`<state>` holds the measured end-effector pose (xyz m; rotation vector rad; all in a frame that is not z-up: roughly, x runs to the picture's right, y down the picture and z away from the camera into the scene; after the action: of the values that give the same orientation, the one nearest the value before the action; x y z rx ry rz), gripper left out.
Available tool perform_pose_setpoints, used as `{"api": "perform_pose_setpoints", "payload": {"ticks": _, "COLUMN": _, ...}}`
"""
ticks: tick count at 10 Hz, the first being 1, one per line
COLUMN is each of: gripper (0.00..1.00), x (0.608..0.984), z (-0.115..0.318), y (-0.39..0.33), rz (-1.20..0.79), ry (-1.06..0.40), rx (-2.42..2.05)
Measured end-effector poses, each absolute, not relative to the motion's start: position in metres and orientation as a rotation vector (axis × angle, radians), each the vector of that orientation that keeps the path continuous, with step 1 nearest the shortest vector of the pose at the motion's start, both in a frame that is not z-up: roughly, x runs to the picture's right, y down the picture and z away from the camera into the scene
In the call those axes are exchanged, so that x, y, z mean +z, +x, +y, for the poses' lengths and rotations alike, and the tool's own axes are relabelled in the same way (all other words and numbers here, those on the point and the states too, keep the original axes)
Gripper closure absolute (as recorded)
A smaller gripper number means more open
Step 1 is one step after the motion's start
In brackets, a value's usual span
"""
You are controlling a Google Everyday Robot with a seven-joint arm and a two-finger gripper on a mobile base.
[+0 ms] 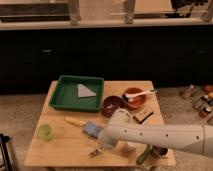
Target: Place fork in table surface
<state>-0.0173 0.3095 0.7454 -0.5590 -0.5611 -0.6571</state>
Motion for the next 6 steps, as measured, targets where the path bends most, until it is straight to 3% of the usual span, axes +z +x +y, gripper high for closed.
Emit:
{"api": "perform_pose_setpoints", "payload": {"ticks": 2, "gripper": 0.25, "x": 0.7456, "z": 0.3096, "y": -0.0172, "rz": -0.573, "ry": -0.559, "rx": -0.641}}
{"api": "perform_pose_setpoints", "payload": {"ticks": 3, "gripper": 0.21, "x": 0.7456, "z": 0.3094, "y": -0.0170, "rz": -0.590, "ry": -0.562, "rx": -0.629}}
{"api": "perform_pose_setpoints", "payload": {"ticks": 6, "gripper": 0.21, "x": 0.7464, "z": 0.3076, "y": -0.0139, "rz": -0.621, "ry": -0.568, "rx": -0.604}}
